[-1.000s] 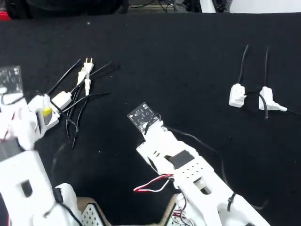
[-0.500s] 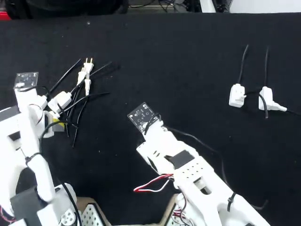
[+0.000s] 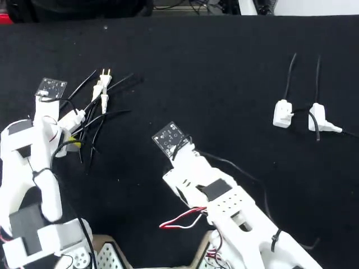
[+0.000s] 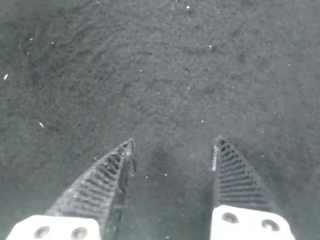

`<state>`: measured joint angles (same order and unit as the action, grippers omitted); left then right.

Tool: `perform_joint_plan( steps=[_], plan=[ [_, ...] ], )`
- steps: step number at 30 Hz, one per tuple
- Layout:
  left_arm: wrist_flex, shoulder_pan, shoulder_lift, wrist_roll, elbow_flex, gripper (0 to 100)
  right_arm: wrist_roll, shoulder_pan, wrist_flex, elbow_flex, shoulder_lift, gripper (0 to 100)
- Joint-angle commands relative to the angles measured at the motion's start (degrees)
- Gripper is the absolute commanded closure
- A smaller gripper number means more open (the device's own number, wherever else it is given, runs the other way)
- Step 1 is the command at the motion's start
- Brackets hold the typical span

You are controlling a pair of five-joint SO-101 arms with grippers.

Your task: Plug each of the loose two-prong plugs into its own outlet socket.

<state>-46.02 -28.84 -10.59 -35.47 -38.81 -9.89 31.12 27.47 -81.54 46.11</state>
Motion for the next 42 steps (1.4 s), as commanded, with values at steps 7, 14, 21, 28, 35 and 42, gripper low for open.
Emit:
perform_joint_plan(
  steps=[7, 14, 21, 28, 35, 42],
  plan=[
    [1.85, -0.75, 7.91, -5.63, 2.95, 70, -0.09, 0.79, -1.32, 0.13, 1.19, 76.9],
    [-12.66, 6.11, 3.34, -5.71, 4.53, 70, -0.09, 0.79, -1.32, 0.13, 1.19, 76.9],
    [-20.66, 10.77, -6.42, -6.77, 5.14, 70, -0.09, 0.79, -1.32, 0.13, 1.19, 76.9],
    [-9.23, 3.03, -10.29, -12.31, 5.05, 70, -0.09, 0.70, -1.32, 0.13, 1.19, 76.9],
    [-7.12, 0.22, 3.87, -11.78, 14.46, 70, -0.09, 0.70, -1.32, 0.13, 1.19, 76.9],
    [-7.12, 0.40, 15.82, -12.40, 20.09, 70, -0.09, 0.70, -1.32, 0.13, 1.19, 76.9]
  ],
)
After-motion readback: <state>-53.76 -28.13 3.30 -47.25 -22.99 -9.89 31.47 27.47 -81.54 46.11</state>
